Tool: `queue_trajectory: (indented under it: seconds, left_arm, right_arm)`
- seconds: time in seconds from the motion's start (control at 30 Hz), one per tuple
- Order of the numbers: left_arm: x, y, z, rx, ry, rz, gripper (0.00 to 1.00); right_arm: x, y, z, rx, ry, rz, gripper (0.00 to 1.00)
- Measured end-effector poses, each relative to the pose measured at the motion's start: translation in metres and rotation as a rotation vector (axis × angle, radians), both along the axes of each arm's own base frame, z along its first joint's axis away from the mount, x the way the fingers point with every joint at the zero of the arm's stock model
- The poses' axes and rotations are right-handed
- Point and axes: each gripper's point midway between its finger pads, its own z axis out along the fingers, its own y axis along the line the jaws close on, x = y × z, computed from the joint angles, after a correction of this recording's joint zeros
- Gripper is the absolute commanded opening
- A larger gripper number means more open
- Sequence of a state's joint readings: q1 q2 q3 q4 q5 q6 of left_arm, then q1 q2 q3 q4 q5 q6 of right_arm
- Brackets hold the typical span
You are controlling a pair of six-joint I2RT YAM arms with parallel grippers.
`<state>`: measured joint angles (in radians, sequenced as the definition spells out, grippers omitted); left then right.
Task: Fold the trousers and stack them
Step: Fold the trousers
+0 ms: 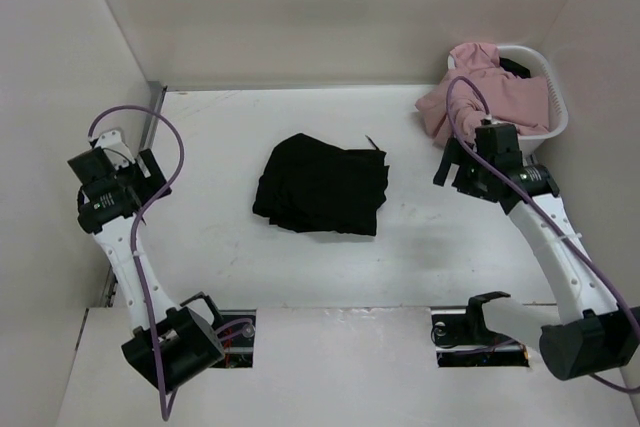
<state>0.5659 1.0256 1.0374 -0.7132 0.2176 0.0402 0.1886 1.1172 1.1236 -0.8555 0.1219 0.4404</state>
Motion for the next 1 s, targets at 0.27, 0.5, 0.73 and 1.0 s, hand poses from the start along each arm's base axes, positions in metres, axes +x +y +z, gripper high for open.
queue_trajectory:
  seconds: [0.27, 0.5, 0.73, 1.0]
  left_arm:
    - [-0.007, -0.002, 0.006, 0.015, -0.024, 0.008, 0.76]
    - [-0.013, -0.014, 0.009, 0.028, -0.046, -0.021, 0.77]
    - [-0.015, -0.018, 0.011, 0.034, -0.054, -0.029, 0.77]
    - [-0.017, -0.019, 0.008, 0.028, -0.044, -0.032, 0.77]
  right_arm:
    - [-0.015, -0.014, 0.022, 0.012, -0.096, -0.038, 1.00]
    - [-0.021, -0.017, 0.031, 0.008, -0.134, -0.034, 1.00]
    - [-0.027, -0.034, 0.020, -0.009, -0.102, -0.083, 1.00]
    - [-0.029, -0.040, 0.019, -0.023, -0.096, -0.090, 1.00]
